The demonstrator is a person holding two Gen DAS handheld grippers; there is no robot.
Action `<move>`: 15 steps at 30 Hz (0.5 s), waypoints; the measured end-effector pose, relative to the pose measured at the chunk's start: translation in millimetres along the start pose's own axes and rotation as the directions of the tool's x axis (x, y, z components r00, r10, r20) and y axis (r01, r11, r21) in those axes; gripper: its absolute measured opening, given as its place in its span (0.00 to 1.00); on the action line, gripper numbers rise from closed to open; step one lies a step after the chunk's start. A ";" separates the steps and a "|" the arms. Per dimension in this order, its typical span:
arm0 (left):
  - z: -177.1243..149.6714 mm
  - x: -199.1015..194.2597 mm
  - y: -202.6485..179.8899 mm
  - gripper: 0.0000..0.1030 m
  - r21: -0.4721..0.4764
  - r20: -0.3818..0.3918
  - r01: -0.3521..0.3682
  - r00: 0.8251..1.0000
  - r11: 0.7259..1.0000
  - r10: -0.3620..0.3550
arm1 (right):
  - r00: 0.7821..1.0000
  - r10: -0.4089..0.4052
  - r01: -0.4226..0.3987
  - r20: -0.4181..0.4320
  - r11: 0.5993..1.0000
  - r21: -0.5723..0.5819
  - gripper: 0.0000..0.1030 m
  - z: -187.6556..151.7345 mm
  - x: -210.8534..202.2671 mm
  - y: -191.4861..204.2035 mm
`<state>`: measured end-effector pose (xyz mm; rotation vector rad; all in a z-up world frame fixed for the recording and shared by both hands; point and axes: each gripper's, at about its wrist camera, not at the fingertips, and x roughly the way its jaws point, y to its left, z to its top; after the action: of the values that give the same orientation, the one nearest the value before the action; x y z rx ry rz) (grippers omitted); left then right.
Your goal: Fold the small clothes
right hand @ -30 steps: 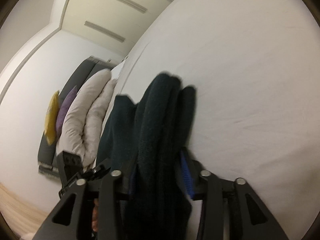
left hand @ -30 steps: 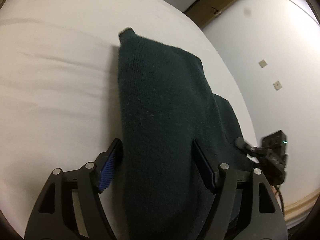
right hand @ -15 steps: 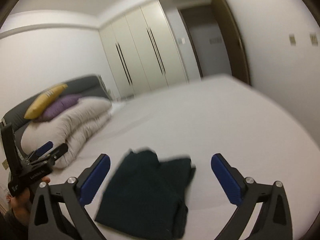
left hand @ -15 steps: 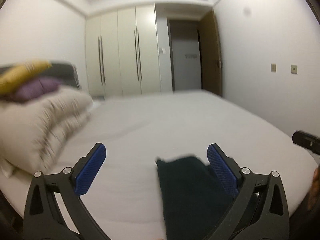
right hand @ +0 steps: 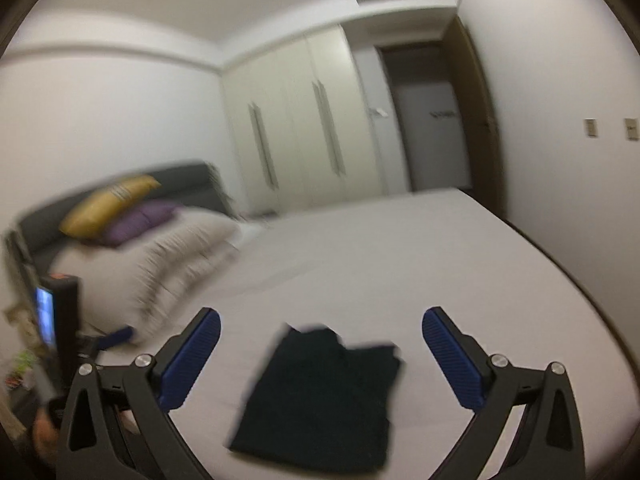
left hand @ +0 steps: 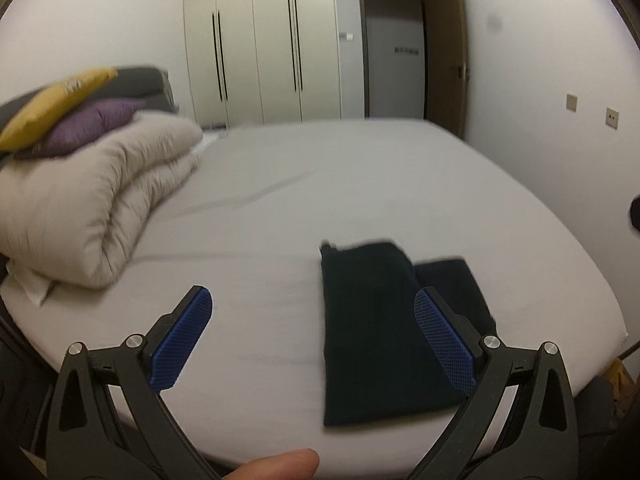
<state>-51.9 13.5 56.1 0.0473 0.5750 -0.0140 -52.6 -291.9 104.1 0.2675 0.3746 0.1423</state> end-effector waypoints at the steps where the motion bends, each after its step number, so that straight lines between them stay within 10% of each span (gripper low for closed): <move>1: -3.8 5.9 -2.5 1.00 -0.008 -0.026 0.004 1.000 1.000 -0.004 | 0.998 -0.045 0.044 -0.040 0.999 -0.015 1.00 -5.2 4.9 1.0; 15: -38.8 79.4 -2.1 1.00 -0.055 -0.191 0.024 0.981 0.998 -0.034 | 0.961 -0.205 0.201 -0.186 0.979 -0.037 1.00 -45.3 22.1 -9.1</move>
<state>-6.4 13.3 -19.6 -0.0115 0.7693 -0.0229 -48.6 -286.0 53.5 0.1964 0.5873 -0.0316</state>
